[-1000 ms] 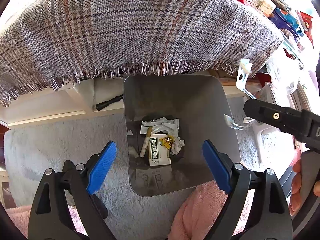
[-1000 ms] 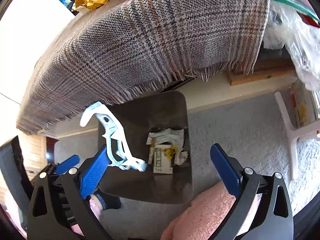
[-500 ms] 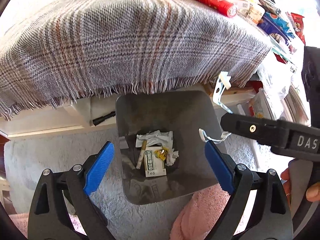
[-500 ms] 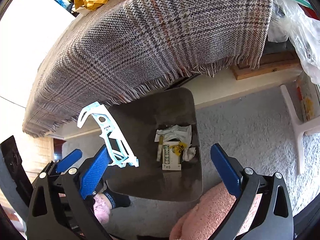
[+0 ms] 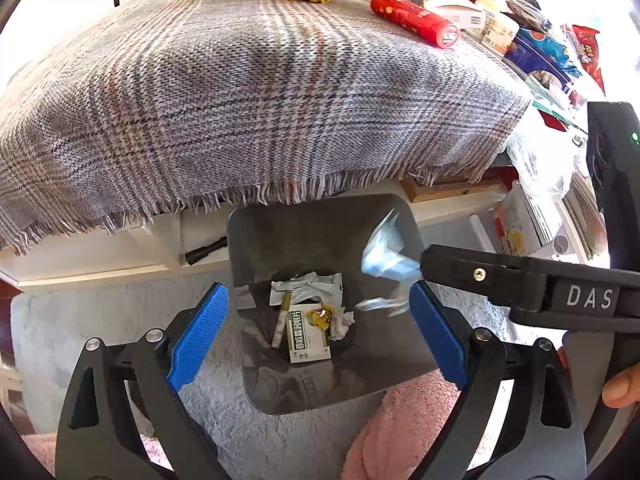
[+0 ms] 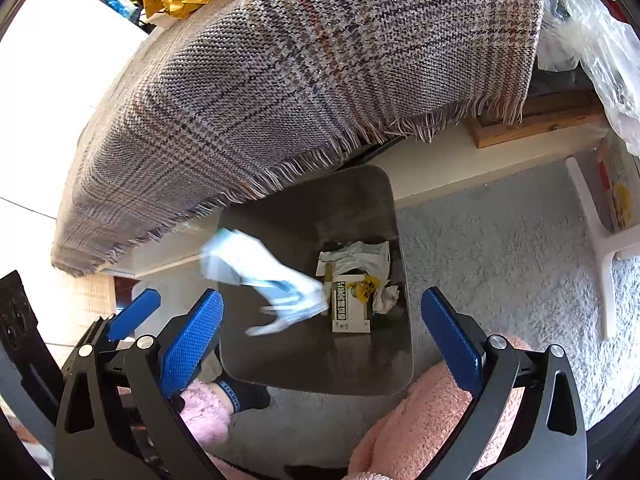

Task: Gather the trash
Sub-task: 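Hold the clip over the bin, then open the right gripper, then grasp the red cylinder with the right gripper while the left grasps the yellow wrapper, then carry both held items down over the bin and open both grippers, then grasp the white medicine box with the right gripper while the left grasps the blue-white packet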

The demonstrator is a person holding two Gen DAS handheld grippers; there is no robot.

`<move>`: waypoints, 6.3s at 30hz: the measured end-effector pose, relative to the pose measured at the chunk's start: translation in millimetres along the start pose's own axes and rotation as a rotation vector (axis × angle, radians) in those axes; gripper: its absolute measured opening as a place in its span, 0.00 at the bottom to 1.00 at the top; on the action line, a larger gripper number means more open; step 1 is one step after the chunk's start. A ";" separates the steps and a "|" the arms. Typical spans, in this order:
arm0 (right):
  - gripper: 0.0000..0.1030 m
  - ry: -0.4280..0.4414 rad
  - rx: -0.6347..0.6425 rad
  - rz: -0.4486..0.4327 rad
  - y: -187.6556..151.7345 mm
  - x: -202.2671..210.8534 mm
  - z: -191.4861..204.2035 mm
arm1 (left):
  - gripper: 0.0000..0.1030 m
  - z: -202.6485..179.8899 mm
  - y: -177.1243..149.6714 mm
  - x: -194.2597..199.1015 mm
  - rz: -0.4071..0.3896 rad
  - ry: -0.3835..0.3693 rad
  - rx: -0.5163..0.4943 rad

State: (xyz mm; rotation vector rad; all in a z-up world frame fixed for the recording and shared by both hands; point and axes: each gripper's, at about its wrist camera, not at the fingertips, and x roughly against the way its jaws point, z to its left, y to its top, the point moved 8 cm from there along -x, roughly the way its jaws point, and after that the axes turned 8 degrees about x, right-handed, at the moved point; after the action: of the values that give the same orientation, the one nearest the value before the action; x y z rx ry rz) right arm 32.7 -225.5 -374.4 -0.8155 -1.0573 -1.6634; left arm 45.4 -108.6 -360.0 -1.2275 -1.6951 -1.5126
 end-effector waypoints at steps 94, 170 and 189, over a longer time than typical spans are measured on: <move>0.36 0.012 0.243 -0.223 119.5 80.2 17.7 | 0.39 -47.2 260.4 -1.2 -0.091 0.045 -0.230; 0.96 -0.156 0.213 -0.045 -23.3 26.9 -0.2 | 0.92 40.1 37.3 20.5 0.063 0.005 0.115; 0.96 -0.205 0.185 -0.332 117.4 147.0 4.3 | 0.91 0.5 165.1 59.7 -0.074 -0.019 0.015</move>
State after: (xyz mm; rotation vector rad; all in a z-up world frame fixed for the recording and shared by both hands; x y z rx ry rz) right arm 99.0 -294.2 -212.2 -0.7277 -1.5331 -1.7451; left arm 166.3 -100.7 -233.0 -1.1862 -1.7789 -1.5332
